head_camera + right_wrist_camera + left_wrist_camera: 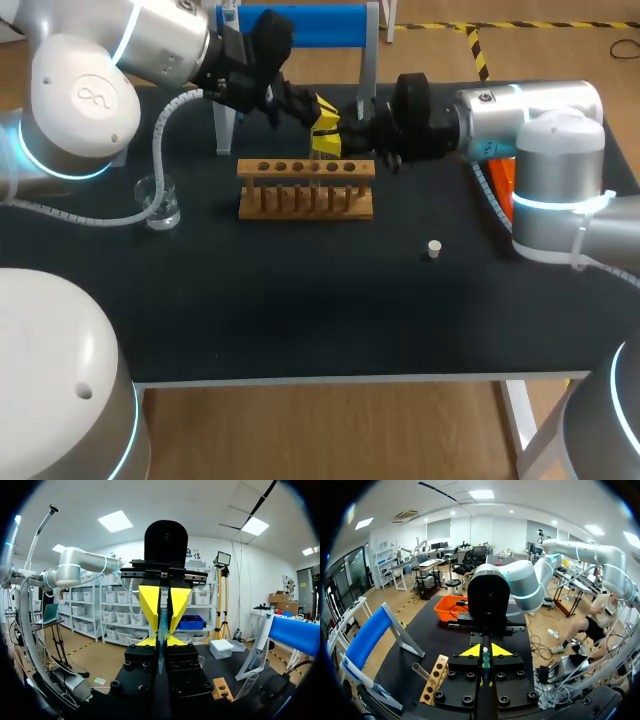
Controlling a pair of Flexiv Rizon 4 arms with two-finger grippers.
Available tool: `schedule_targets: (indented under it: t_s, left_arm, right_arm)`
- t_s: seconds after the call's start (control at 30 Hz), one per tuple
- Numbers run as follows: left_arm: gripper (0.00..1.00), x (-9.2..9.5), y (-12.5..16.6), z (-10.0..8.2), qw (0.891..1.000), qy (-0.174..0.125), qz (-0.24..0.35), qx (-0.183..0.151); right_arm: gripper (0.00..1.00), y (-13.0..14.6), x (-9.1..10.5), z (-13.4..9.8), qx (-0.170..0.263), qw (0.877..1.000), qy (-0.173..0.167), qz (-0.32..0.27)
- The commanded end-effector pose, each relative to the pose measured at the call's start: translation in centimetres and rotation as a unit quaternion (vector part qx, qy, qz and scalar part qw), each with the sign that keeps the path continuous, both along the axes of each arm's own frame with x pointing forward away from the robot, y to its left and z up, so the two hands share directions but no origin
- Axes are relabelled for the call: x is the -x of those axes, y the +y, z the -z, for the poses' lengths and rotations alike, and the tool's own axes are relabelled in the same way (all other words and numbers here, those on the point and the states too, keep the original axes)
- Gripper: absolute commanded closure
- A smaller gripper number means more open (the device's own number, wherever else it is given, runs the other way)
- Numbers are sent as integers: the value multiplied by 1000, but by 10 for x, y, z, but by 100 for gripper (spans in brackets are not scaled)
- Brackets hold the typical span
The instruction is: Invert the test tube, pick up the pipette, mount the tip to pipette, aspirate from beaker and dispense into the tube, eject the tip, return the pipette, and cap with the stopper.
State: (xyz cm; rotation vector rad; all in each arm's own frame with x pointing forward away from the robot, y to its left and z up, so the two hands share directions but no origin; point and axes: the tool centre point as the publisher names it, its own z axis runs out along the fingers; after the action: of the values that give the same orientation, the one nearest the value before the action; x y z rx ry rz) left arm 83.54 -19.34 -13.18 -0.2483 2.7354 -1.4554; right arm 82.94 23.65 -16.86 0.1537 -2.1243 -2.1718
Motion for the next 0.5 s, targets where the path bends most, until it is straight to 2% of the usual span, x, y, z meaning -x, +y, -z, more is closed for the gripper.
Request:
schedule_targets:
  t_s: [0.03, 0.17, 0.2, 0.23, 0.5]
  left_arm:
    - [100, -2, 1, -1, 1000, 0, -1, -2]
    - [100, -2, 1, -1, 1000, 0, -1, -2]
    - [45, -2, 1, -1, 1000, 0, -1, -2]
    - [0, -2, 1, -1, 1000, 0, -1, -2]
    - [0, -2, 1, -1, 1000, 0, -1, -2]
  right_arm:
    - [100, -3, 4, 0, 0, 1000, -2, -1]
    - [100, -4, 5, 0, 0, 1000, -1, -1]
    - [100, -4, 5, 1, 0, 1000, -1, -1]
    - [100, -5, 5, 1, 0, 1000, -1, -1]
    - [100, -21, 10, 7, -1, 1000, 0, 2]
